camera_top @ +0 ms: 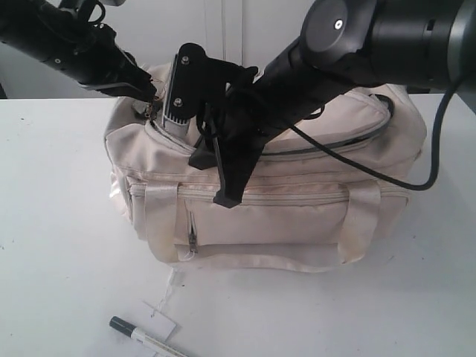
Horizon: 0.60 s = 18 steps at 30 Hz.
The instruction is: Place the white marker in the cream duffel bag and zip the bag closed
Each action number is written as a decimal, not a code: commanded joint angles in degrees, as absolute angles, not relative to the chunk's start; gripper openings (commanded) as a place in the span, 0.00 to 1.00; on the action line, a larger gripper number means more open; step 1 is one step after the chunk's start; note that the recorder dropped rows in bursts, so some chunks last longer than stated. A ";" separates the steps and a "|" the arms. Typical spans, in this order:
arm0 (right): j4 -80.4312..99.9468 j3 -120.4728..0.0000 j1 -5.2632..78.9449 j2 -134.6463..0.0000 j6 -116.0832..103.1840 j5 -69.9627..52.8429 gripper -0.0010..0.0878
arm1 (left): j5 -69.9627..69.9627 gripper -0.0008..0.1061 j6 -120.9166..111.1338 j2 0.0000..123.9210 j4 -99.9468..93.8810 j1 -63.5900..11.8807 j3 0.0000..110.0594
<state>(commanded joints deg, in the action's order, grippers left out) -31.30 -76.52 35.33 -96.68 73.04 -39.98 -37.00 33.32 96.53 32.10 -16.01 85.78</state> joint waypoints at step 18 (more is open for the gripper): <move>-31.30 -76.52 35.33 -96.68 73.04 -39.98 0.01 | -38.82 0.44 33.23 95.73 32.10 -16.01 85.78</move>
